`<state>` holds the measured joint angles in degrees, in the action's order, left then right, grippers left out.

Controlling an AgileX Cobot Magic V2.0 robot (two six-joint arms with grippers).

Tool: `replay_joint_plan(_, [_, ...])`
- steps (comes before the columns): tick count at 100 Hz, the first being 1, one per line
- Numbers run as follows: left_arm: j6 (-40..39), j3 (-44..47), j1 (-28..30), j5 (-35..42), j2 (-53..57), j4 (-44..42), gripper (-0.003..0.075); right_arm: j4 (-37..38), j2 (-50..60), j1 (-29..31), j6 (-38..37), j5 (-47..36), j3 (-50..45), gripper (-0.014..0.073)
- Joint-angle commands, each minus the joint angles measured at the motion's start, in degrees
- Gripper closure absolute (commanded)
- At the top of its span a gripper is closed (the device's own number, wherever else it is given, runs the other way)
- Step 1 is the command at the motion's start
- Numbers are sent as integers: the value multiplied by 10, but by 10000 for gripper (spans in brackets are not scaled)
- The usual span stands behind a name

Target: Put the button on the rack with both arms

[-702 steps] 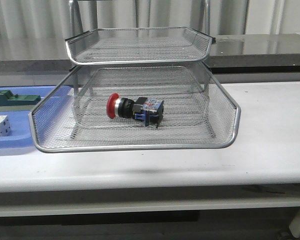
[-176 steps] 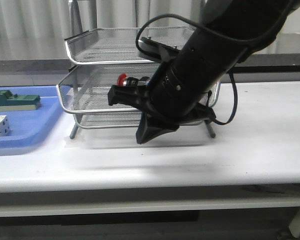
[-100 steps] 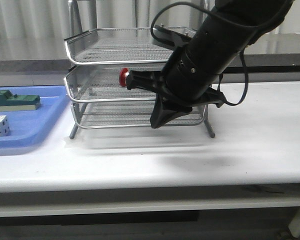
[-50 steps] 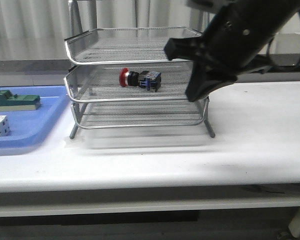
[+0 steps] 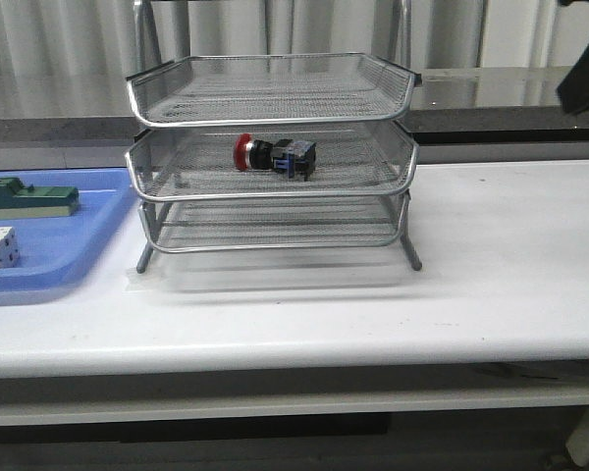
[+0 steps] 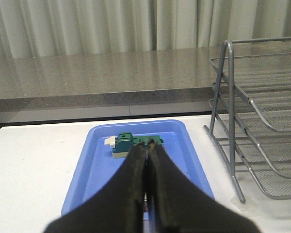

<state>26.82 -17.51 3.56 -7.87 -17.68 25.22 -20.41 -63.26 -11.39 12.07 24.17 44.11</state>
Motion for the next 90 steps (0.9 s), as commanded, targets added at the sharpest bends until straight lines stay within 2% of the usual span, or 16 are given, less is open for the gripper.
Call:
replay_joint_plan(1, [-6, -16, 2, 44, -4, 7, 741, 1, 60, 10, 5, -27, -7, 651])
replay_joint_plan(48, [-6, -16, 2, 44, -4, 7, 741, 10, 294, 12, 5, -29, -122, 651])
replay_joint_plan(90, [-6, -16, 2, 44, -4, 7, 741, 13, 333, 12, 5, -3, -137, 651])
